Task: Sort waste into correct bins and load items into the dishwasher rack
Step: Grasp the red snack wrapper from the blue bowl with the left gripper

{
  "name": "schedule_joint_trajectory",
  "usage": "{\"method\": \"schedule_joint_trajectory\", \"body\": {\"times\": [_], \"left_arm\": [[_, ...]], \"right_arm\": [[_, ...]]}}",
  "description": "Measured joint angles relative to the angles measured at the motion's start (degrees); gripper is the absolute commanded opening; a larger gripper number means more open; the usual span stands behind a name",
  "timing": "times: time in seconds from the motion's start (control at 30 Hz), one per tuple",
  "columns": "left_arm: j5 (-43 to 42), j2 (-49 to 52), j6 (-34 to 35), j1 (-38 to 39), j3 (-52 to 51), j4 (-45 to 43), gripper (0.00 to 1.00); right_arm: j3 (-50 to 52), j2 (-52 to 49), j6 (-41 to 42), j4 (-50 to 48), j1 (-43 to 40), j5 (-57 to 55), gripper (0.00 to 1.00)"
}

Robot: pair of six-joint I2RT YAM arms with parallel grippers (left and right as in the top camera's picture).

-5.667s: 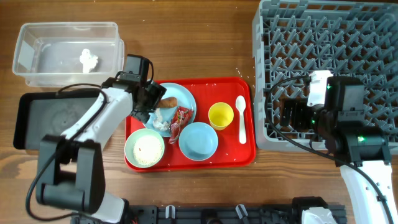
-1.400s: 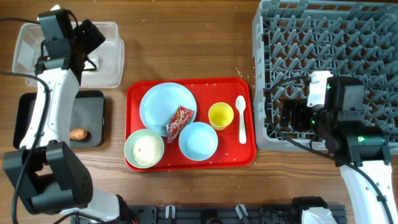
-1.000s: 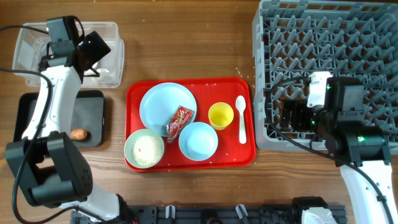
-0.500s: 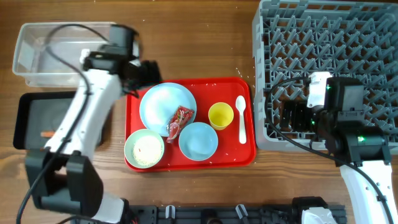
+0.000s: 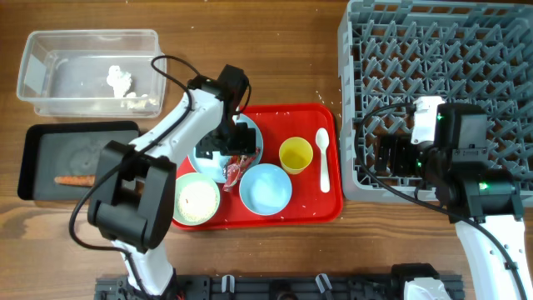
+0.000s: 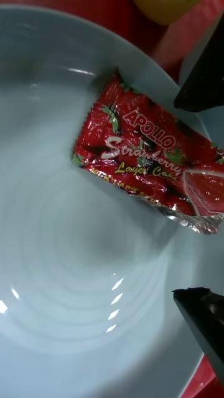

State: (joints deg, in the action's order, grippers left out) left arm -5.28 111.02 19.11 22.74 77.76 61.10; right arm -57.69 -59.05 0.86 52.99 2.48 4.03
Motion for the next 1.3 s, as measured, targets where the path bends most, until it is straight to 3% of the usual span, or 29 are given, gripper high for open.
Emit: {"method": "schedule_joint_trajectory", "body": {"times": [0.07, 0.13, 0.2, 0.23, 0.27, 0.33, 0.5, 0.67, 0.73, 0.77, 0.9, 1.13, 1.3], "left_arm": [[0.02, 1.38, 0.00, 0.22, -0.20, 0.00, 0.86], [0.00, 2.95, 0.00, 0.24, -0.39, -0.02, 0.68], [0.00, 4.11, -0.52, 0.24, -0.50, -0.26, 0.57], [0.11, 4.39, -0.52, 0.24, -0.50, -0.24, 0.44], [0.26, 4.44, -0.63, 0.24, -0.50, -0.22, 0.26], [0.24, 4.44, -0.35, 0.24, -0.52, -0.22, 0.07], [0.22, 4.44, -0.72, 0.07, -0.52, -0.26, 0.04], [-0.20, 4.37, -0.76, -2.51, -0.52, -0.17, 0.04], [-0.50, 3.72, -0.76, -3.76, -0.52, 0.20, 0.29], [-1.49, 2.49, -0.66, -4.44, -0.50, 0.20, 0.47], [-5.55, -2.23, -0.76, -4.15, 0.07, -1.64, 0.68], [-5.42, -1.68, -3.98, 2.71, 0.17, -4.37, 0.78], [-1.38, 2.27, -4.48, 3.04, 0.15, -4.55, 0.84]], "right_arm": [[0.00, 0.02, 0.00, 0.02, 0.00, -0.02, 1.00], [0.00, 0.02, 0.00, 0.17, 0.00, -0.02, 1.00], [0.00, 0.02, 0.00, 0.17, 0.00, 0.00, 1.00], [0.00, 0.00, 0.00, 0.17, 0.00, -0.02, 1.00], [0.00, 0.00, 0.00, 0.17, 0.00, -0.02, 1.00], [0.00, 0.00, 0.00, 0.17, 0.00, 0.00, 1.00], [0.00, 0.02, 0.00, 0.24, 0.00, 0.00, 1.00], [0.00, 0.00, 0.00, 0.44, 0.00, -0.02, 1.00], [0.00, 0.00, 0.00, 0.44, 0.00, -0.02, 1.00], [0.00, 0.02, 0.00, 0.44, 0.00, -0.02, 1.00], [0.00, 0.02, 0.00, 0.42, 0.00, -0.02, 1.00], [0.00, 0.00, 0.00, 0.46, 0.00, -0.02, 0.99], [0.00, 0.02, 0.00, 0.46, 0.00, -0.02, 1.00]]}}
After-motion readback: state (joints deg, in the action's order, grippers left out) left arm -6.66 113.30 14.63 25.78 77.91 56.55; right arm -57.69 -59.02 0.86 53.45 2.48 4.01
